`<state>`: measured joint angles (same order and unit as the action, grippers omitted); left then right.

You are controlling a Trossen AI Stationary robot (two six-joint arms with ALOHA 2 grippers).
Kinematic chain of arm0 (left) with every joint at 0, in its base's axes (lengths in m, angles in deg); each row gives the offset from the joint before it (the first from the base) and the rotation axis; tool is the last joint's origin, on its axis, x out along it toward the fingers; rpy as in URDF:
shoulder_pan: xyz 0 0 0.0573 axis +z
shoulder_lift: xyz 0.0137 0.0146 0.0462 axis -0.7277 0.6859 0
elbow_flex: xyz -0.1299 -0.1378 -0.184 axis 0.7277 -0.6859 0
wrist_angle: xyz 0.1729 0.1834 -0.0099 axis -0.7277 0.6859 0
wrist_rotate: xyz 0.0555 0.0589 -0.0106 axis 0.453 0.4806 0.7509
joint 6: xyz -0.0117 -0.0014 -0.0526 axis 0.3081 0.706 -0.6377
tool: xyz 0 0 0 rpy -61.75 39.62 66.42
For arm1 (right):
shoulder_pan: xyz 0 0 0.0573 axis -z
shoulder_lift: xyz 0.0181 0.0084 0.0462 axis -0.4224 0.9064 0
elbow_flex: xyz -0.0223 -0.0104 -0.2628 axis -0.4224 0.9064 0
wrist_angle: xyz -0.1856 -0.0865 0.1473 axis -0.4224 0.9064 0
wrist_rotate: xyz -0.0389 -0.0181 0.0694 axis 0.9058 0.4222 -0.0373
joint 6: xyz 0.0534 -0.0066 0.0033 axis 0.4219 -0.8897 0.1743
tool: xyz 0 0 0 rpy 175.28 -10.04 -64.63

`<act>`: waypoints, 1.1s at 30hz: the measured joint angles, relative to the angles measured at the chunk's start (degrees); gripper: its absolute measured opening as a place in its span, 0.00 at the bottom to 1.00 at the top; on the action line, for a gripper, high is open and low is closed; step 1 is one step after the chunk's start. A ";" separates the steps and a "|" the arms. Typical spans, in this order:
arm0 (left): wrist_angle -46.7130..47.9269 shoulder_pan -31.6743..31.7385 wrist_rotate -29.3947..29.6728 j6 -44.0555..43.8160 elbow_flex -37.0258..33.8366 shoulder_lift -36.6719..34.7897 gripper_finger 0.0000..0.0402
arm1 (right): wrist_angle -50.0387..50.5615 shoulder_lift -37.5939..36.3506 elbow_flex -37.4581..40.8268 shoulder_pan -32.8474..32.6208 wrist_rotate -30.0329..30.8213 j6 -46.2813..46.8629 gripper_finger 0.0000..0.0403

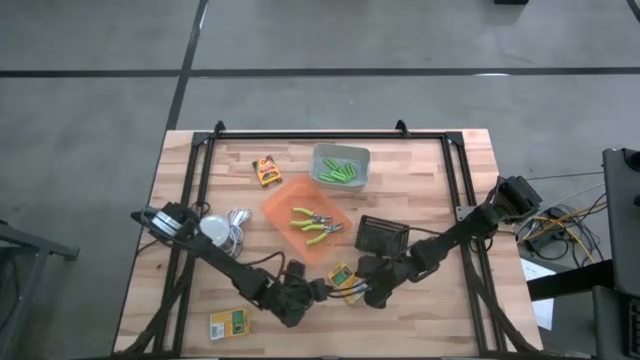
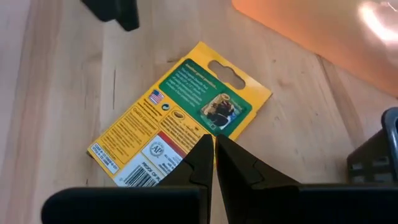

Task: Pick & Place School Supplies
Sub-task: Put the yellow crayon box into the black bin

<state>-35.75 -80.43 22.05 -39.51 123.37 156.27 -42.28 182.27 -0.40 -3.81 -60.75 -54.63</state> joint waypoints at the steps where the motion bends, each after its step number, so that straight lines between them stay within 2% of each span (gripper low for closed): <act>1: -0.07 0.02 -0.11 0.00 0.01 0.06 0.46 | -0.12 0.27 0.04 0.00 0.00 0.08 0.04; 9: 0.14 0.39 -0.10 -0.20 -0.10 0.06 0.46 | -5.12 3.88 0.15 0.35 -3.41 -0.41 0.04; 33: 0.05 0.41 -0.23 -0.09 -0.49 0.06 0.46 | -4.27 4.54 -1.38 0.39 1.06 0.22 0.04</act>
<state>-35.70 -80.01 21.82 -39.60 122.87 156.33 -46.56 186.81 -1.77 -3.41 -59.70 -54.42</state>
